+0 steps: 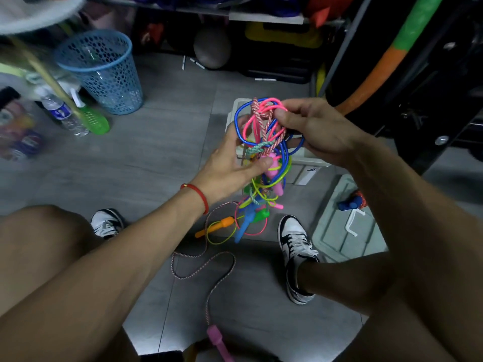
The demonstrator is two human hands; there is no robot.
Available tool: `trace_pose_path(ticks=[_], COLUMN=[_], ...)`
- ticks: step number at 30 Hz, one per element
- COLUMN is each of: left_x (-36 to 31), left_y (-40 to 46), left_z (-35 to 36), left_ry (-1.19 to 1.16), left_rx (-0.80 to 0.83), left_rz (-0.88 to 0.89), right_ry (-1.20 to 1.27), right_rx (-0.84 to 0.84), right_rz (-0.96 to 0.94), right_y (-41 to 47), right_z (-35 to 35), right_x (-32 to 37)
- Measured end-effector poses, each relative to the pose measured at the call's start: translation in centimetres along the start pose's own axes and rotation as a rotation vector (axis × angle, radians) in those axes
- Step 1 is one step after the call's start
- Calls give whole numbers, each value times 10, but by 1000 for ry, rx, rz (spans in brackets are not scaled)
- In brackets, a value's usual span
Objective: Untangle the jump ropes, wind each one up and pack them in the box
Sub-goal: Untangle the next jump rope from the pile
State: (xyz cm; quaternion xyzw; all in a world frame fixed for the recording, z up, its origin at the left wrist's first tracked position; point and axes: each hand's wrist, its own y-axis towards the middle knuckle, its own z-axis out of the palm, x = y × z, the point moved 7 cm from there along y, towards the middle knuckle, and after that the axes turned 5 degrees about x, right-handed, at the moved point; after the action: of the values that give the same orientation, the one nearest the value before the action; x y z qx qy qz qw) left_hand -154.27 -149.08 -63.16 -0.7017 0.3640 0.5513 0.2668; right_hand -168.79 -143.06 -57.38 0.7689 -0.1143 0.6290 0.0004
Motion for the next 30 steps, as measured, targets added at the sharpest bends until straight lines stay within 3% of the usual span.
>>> trace_pose_path(ticks=[3, 7, 12, 14, 17, 20, 23, 27, 30], left_x=[1, 1, 5, 6, 5, -1, -6, -3, -1], left_y=[2, 0, -3, -6, -8, -10, -12, -12, -12], left_z=[-1, -7, -15, -15, -19, -17, -12, -6, -2], left_ry=[-224, -264, -268, -286, -306, -328, -332, -334, -342], left_rx=[-53, -125, -224, -233, -268, -200, -123, -83, -68], left_rz=[-22, -126, -217, -228, -245, -207, -149, -223, -263], right_ry=[-46, -220, -826, -998, -881, -785, -631, -412, -429], right_rx=[-1, -55, -92, -202, -244, -134, -151, -183, -195], right_rz=[7, 4, 6, -112, -329, -209, -102, 28, 71], right_y=[0, 5, 5, -2, -11, -5, 3, 9, 7], right_z=[2, -4, -1, 7, 25, 36, 31, 28, 34], right_x=[0, -5, -1, 12, 28, 14, -3, -17, -15])
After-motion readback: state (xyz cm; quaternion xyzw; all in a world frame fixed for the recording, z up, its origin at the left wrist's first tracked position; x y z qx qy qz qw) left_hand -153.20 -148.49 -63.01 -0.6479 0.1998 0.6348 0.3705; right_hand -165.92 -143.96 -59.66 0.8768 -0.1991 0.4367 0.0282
